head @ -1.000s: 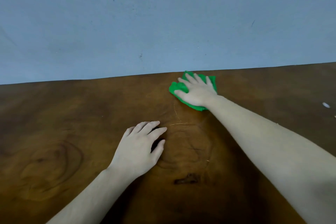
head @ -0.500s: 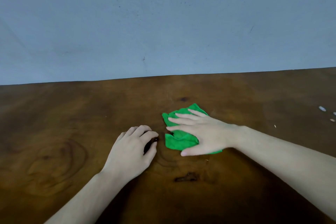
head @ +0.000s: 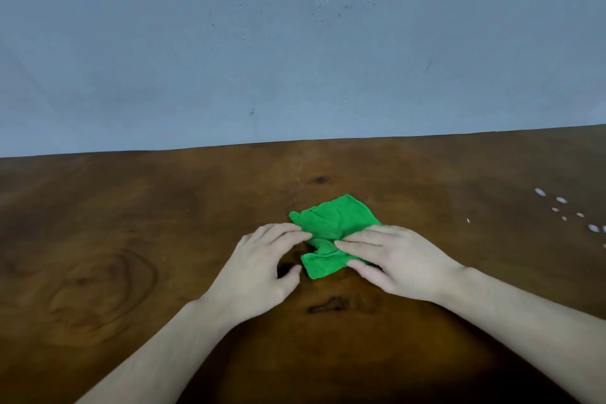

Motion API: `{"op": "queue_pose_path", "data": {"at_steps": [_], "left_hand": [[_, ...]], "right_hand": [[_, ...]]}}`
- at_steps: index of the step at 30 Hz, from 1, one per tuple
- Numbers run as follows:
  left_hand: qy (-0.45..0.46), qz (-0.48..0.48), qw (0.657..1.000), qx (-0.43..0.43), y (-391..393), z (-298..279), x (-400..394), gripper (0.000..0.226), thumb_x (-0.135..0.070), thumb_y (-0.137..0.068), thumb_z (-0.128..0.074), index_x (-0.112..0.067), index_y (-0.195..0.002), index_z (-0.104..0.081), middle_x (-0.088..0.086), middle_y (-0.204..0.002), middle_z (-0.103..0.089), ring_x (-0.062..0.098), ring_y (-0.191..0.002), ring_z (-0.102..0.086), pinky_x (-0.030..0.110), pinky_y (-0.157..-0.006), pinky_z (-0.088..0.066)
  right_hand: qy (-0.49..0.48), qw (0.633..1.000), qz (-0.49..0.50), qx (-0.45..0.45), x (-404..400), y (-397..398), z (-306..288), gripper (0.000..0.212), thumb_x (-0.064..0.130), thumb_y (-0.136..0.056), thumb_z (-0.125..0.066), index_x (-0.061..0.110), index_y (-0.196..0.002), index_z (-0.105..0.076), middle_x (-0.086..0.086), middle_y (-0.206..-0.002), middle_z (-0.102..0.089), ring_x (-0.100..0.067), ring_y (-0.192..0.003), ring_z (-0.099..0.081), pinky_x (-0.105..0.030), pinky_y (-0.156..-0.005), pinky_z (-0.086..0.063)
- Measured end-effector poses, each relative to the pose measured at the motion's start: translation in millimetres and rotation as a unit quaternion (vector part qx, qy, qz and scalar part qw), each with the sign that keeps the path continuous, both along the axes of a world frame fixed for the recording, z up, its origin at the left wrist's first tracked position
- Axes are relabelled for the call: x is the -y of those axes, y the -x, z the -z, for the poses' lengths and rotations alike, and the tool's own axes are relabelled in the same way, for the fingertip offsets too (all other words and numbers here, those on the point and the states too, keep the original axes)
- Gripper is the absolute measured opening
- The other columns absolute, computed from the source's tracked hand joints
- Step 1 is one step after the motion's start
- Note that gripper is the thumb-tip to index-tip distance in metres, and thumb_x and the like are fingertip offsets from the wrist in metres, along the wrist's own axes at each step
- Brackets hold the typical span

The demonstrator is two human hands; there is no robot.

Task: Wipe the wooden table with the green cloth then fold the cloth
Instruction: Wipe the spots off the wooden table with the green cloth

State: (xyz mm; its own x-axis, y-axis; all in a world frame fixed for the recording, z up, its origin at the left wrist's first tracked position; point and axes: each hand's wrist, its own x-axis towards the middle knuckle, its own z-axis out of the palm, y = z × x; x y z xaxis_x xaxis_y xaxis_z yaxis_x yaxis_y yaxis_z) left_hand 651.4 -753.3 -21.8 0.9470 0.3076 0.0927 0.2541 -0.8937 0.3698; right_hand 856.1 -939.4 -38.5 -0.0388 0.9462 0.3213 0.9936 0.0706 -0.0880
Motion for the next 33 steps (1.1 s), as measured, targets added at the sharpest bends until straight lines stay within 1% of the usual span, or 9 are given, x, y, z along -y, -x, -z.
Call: {"op": "queue_pose_path", "data": {"at_steps": [6, 11, 16, 19, 21, 23, 27, 30, 33], "left_hand": [[-0.030, 0.065, 0.997, 0.001, -17.5, -2.3, 23.9, 0.054, -0.062, -0.089, -0.048, -0.040, -0.138, -0.046, -0.025, -0.143, -0.043, -0.003, -0.134, -0.033, 0.033, -0.116, -0.025], [0.205, 0.054, 0.976, 0.050, -15.4, -9.1, 31.7, 0.032, -0.049, -0.093, -0.054, -0.037, -0.119, -0.067, -0.024, -0.122, -0.061, 0.000, -0.114, -0.056, 0.033, -0.097, -0.049], [0.263, 0.036, 0.964, -0.009, -6.4, -15.9, 37.0, 0.021, -0.039, -0.098, -0.051, -0.032, -0.102, -0.070, -0.016, -0.096, -0.071, 0.002, -0.082, -0.065, 0.030, -0.075, -0.053], [0.317, -0.015, 0.948, 0.006, -10.5, -20.1, 37.5, 0.026, -0.034, -0.099, -0.051, -0.023, -0.083, -0.068, -0.005, -0.081, -0.068, 0.009, -0.077, -0.064, 0.039, -0.078, -0.052], [0.348, -0.048, 0.936, 0.018, -14.8, -24.3, 37.9, 0.026, -0.031, -0.098, -0.051, -0.026, -0.081, -0.071, -0.009, -0.085, -0.069, 0.005, -0.079, -0.063, 0.028, -0.076, -0.048], [0.338, -0.103, 0.935, 0.029, -18.6, -25.1, 34.2, 0.025, -0.031, -0.095, -0.052, -0.029, -0.079, -0.072, -0.008, -0.087, -0.071, 0.005, -0.078, -0.063, 0.025, -0.074, -0.046], [0.265, -0.150, 0.953, 0.007, -19.8, -20.6, 28.1, 0.028, -0.029, -0.093, -0.050, -0.026, -0.073, -0.070, -0.011, -0.072, -0.063, 0.006, -0.064, -0.055, 0.027, -0.062, -0.043], [0.269, -0.147, 0.951, 0.036, -18.6, -16.4, 25.7, 0.025, -0.034, -0.092, -0.053, -0.028, -0.073, -0.068, -0.013, -0.083, -0.064, 0.007, -0.079, -0.059, 0.025, -0.069, -0.045], [0.209, -0.107, 0.969, 0.071, -20.0, -11.7, 22.7, 0.007, -0.042, -0.085, -0.065, -0.036, -0.085, -0.062, -0.013, -0.084, -0.055, 0.008, -0.080, -0.053, 0.023, -0.070, -0.042]], "right_hand": [[-0.036, 0.976, 0.100, -0.190, 17.0, 13.3, -14.3, 0.034, 0.039, -0.105, -0.045, 0.027, -0.125, -0.070, 0.018, -0.122, -0.069, 0.000, -0.114, -0.063, -0.028, -0.100, -0.052], [0.014, 0.924, 0.125, -0.361, 21.2, 25.3, -39.2, 0.021, 0.028, -0.107, -0.046, 0.045, -0.113, -0.058, 0.020, -0.111, -0.067, -0.004, -0.104, -0.063, -0.022, -0.090, -0.047], [0.116, 0.901, 0.116, -0.402, 29.2, 29.5, -57.5, 0.034, 0.031, -0.104, -0.052, 0.056, -0.126, -0.046, 0.019, -0.128, -0.061, -0.006, -0.104, -0.066, -0.033, -0.092, -0.055], [0.082, 0.903, 0.128, -0.401, 13.4, 17.5, -73.1, 0.047, 0.007, -0.095, -0.055, 0.042, -0.125, -0.049, 0.015, -0.111, -0.062, -0.005, -0.069, -0.061, -0.025, -0.063, -0.051], [0.047, 0.917, 0.133, -0.374, -6.2, 6.1, -81.8, 0.045, 0.000, -0.092, -0.054, 0.037, -0.118, -0.054, 0.015, -0.114, -0.058, 0.005, -0.079, -0.059, -0.013, -0.071, -0.044], [0.062, 0.928, 0.140, -0.339, -28.1, -4.6, -80.7, 0.044, 0.002, -0.091, -0.055, 0.040, -0.113, -0.057, 0.011, -0.122, -0.056, 0.000, -0.105, -0.057, -0.024, -0.092, -0.045], [0.142, 0.947, 0.195, -0.210, -49.7, -10.1, -59.5, 0.037, 0.021, -0.095, -0.057, 0.042, -0.125, -0.060, 0.010, -0.137, -0.049, -0.015, -0.130, -0.039, -0.046, -0.111, -0.031], [0.076, 0.959, 0.184, -0.204, -32.0, -0.8, -56.3, 0.011, 0.043, -0.094, -0.062, 0.035, -0.098, -0.068, 0.017, -0.111, -0.056, -0.005, -0.107, -0.047, -0.037, -0.101, -0.041], [0.128, 0.957, 0.164, -0.202, 1.7, 1.1, -50.9, 0.029, 0.061, -0.083, -0.070, 0.032, -0.090, -0.067, 0.016, -0.091, -0.058, 0.001, -0.091, -0.051, -0.021, -0.080, -0.043]]}}
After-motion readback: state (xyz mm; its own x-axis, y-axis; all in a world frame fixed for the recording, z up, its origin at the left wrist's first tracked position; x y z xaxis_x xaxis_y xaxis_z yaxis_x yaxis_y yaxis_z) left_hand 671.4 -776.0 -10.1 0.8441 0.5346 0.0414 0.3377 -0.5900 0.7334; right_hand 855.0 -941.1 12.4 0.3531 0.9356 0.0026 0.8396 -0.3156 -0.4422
